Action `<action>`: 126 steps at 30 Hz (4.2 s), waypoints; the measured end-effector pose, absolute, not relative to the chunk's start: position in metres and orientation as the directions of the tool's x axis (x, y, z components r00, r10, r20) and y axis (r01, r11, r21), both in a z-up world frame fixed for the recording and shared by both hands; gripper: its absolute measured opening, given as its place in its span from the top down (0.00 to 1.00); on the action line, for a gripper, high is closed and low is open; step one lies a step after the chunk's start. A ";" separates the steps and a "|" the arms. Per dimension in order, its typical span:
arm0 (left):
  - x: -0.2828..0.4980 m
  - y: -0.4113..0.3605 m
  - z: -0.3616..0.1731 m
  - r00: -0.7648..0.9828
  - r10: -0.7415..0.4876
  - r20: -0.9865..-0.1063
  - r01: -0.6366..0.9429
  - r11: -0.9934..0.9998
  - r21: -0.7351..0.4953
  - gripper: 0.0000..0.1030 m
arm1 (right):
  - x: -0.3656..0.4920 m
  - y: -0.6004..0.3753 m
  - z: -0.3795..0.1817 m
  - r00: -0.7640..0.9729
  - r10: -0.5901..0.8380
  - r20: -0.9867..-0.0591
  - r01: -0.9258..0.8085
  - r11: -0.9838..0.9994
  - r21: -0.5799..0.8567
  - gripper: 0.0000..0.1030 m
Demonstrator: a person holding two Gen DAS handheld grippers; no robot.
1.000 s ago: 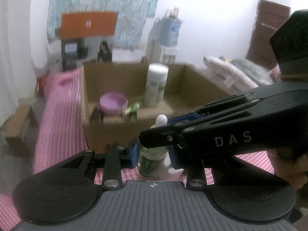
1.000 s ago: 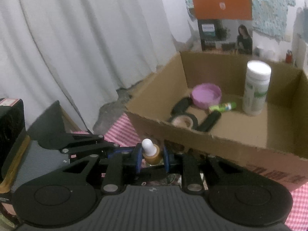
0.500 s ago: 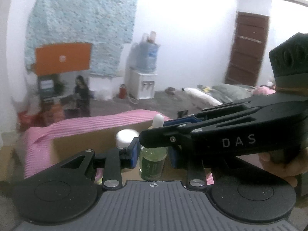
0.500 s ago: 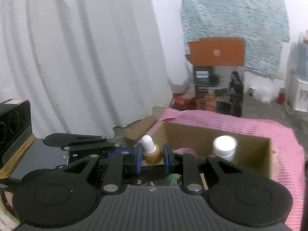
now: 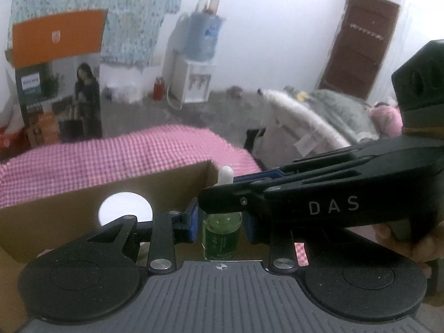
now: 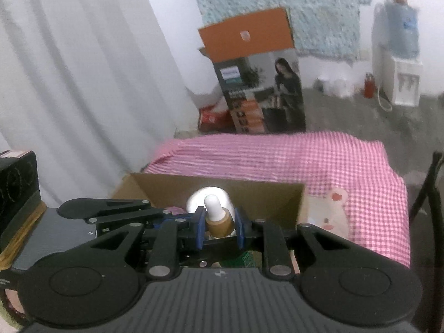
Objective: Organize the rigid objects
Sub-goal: 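Carry the dropper bottle into the box and open the right gripper, then move the right gripper to the white plug charger on the table, then close the right gripper on the white plug charger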
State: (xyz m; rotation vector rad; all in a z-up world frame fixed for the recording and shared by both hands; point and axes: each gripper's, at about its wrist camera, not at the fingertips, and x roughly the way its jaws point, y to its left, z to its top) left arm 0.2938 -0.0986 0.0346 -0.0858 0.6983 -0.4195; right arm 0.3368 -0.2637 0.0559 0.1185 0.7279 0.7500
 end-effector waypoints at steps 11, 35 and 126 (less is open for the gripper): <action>0.324 -0.105 0.015 0.653 -0.349 -0.672 0.299 0.934 -0.195 0.70 | 0.382 -0.269 0.018 0.444 0.669 -0.596 -0.571 0.724 0.387 0.76; 0.327 -0.110 0.012 0.640 -0.317 -0.700 0.287 0.944 -0.165 0.67 | 0.387 -0.258 0.009 0.449 0.642 -0.622 -0.585 0.737 0.338 0.75; 0.056 -0.057 -0.050 0.674 -0.222 -0.705 0.337 0.941 0.026 0.74 | 0.135 -0.221 -0.062 0.381 0.738 -0.557 -0.339 0.672 0.659 0.62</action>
